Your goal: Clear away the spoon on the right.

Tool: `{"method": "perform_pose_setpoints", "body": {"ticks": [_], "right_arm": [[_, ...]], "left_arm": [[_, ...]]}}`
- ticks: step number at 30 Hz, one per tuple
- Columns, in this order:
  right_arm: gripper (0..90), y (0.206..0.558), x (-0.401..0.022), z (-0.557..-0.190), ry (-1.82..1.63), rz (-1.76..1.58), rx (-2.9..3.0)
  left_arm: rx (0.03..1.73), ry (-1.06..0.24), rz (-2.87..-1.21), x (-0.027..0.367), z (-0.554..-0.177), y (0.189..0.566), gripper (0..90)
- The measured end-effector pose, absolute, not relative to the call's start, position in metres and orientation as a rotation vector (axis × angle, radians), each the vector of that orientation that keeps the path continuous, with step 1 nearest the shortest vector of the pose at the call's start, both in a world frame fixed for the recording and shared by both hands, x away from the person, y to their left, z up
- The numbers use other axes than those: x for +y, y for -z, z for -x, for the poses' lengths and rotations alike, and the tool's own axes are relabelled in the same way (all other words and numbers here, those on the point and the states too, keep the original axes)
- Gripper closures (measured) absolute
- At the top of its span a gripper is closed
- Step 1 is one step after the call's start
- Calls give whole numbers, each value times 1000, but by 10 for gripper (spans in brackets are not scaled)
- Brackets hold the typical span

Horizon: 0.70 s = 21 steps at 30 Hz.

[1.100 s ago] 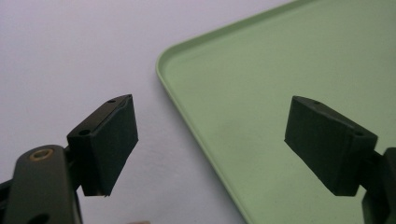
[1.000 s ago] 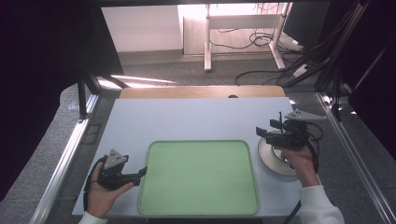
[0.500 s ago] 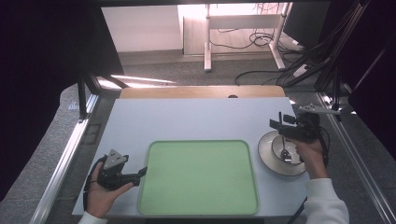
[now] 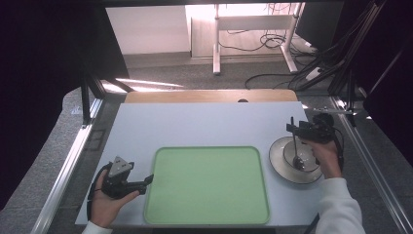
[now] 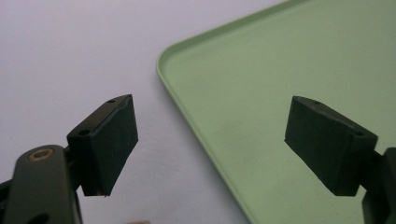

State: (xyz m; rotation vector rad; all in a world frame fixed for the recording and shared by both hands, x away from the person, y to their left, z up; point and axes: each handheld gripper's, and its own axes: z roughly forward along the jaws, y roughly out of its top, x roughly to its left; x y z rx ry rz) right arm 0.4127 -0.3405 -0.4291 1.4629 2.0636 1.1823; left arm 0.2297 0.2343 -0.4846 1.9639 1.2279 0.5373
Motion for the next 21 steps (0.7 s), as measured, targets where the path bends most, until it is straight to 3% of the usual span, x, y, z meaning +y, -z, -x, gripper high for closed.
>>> {"method": "perform_pose_setpoints", "body": {"ticks": [8,14,21], "right_arm": [[497,443,-342,-422,-1128,-1522,2114],[699,448,-343,-424,-1123,-1539,2148],[822,447,-346,-422,-1146,-1512,2150]], "left_arm": [[1231,-537,-1965,235,-231,485,166],[1231,-536,-1968,235,-231,486,166],[1233,-541,-1967,236,-231,486,166]]}}
